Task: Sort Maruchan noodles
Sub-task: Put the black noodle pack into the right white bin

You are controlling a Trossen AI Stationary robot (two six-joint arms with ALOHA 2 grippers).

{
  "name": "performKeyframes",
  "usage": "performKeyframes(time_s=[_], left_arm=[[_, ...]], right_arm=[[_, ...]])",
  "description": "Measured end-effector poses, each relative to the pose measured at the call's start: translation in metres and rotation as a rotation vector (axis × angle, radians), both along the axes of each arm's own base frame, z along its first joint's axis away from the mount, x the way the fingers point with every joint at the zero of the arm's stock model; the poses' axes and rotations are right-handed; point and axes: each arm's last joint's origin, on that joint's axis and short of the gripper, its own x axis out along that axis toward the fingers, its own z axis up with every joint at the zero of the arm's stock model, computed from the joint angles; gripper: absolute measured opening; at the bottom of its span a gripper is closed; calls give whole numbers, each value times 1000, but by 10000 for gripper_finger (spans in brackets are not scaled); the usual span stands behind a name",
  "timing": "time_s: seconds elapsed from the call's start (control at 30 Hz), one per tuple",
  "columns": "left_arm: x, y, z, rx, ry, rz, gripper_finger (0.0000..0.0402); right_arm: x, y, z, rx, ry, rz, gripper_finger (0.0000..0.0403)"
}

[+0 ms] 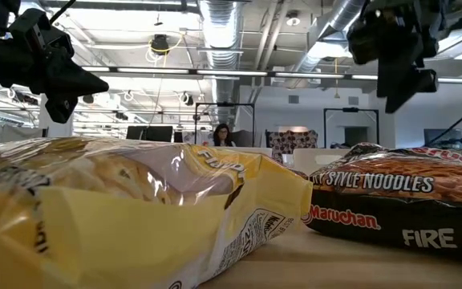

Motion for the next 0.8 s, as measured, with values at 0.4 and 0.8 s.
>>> performKeyframes(time_s=[0.4, 0.8], left_arm=[[0, 0, 0, 4, 1, 0, 0], [0, 0, 0, 4, 1, 0, 0]], right_arm=[[34, 19, -39, -2, 98, 48, 205], [55, 19, -77, -12, 205, 45, 205]])
